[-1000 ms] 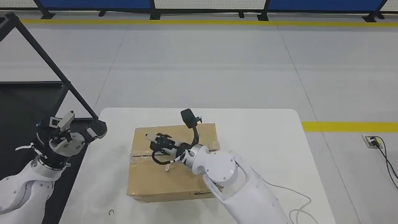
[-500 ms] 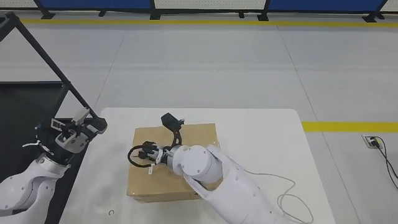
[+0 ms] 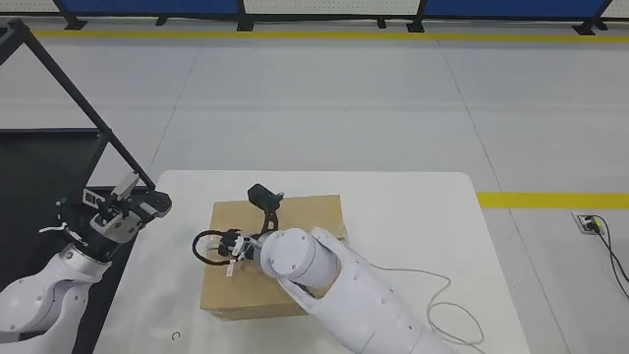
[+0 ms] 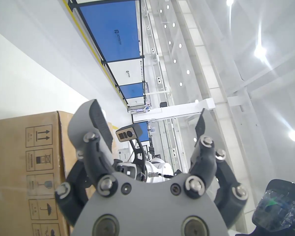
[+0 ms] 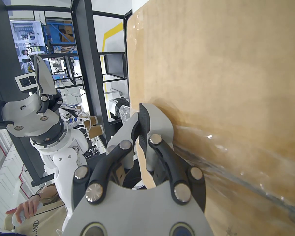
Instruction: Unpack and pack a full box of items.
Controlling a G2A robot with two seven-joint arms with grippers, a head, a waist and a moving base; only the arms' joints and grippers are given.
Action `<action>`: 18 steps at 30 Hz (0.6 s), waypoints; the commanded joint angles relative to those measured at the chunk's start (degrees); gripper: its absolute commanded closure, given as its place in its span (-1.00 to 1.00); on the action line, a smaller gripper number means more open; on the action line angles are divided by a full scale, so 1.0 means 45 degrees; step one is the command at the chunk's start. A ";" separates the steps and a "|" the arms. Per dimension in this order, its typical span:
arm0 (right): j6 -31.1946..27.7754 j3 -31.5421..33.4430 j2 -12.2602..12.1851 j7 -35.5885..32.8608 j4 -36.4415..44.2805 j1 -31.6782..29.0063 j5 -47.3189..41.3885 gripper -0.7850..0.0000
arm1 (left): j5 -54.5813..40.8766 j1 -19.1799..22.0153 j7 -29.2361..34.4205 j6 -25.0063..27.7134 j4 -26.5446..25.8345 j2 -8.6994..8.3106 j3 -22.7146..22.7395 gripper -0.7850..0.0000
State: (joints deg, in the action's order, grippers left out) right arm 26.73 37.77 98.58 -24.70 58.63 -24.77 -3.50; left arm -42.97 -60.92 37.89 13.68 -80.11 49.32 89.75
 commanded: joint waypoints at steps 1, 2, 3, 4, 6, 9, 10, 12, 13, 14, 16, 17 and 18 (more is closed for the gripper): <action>0.0087 0.0178 -0.0059 0.0132 0.0197 -0.0239 0.0125 1.00 | 0.0000 0.0000 0.0000 0.0000 0.0000 0.0000 0.0000 -1.00; 0.0123 0.0287 -0.0101 0.0199 0.0349 -0.0392 0.0194 1.00 | 0.0000 0.0000 0.0000 0.0000 0.0000 0.0000 0.0000 -1.00; 0.0149 0.0431 -0.0158 0.0262 0.0520 -0.0553 0.0271 1.00 | 0.0000 0.0000 0.0000 0.0000 0.0000 0.0000 0.0000 -1.00; 0.0160 0.0582 -0.0226 0.0302 0.0723 -0.0741 0.0359 1.00 | 0.0000 0.0000 0.0000 0.0000 0.0000 0.0000 0.0000 -1.00; 0.0210 0.0907 -0.0382 0.0415 0.1233 -0.1189 0.0585 1.00 | 0.0000 0.0000 0.0000 0.0000 0.0000 0.0000 0.0000 -1.00; 0.0457 0.1409 -0.0625 0.0670 0.2136 -0.1965 0.0990 1.00 | 0.0000 0.0000 0.0000 0.0000 0.0000 0.0000 0.0000 -1.00; 0.0537 0.1570 -0.0708 0.0686 0.2462 -0.2216 0.1139 1.00 | 0.0000 0.0000 0.0000 0.0000 0.0000 0.0000 0.0000 -1.00; 0.0715 0.1879 -0.0868 0.0723 0.3087 -0.2713 0.1458 1.00 | 0.0000 0.0000 0.0000 0.0000 0.0000 0.0000 0.0000 -1.00; 0.0804 0.2045 -0.0943 0.0725 0.3392 -0.2954 0.1587 1.00 | 0.0000 0.0000 0.0000 0.0000 0.0000 0.0000 0.0000 -1.00; 0.0899 0.2216 -0.1019 0.0725 0.3675 -0.3183 0.1729 1.00 | 0.0000 0.0000 0.0000 0.0000 0.0000 0.0000 0.0000 -1.00; 0.1079 0.2574 -0.1166 0.0695 0.4215 -0.3615 0.1982 1.00 | 0.0000 0.0000 0.0000 0.0000 0.0000 0.0000 0.0000 -1.00; 0.1173 0.2738 -0.1234 0.0676 0.4472 -0.3826 0.2110 1.00 | 0.0000 0.0000 0.0000 0.0000 0.0000 0.0000 0.0000 -1.00; 0.1272 0.2888 -0.1295 0.0688 0.4735 -0.4035 0.2240 1.00 | 0.0000 0.0000 0.0000 0.0000 0.0000 0.0000 0.0000 -1.00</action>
State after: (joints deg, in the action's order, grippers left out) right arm 31.99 50.02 93.04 -21.61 78.67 -41.92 5.98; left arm -42.97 -60.92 37.89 13.68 -80.11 49.32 89.75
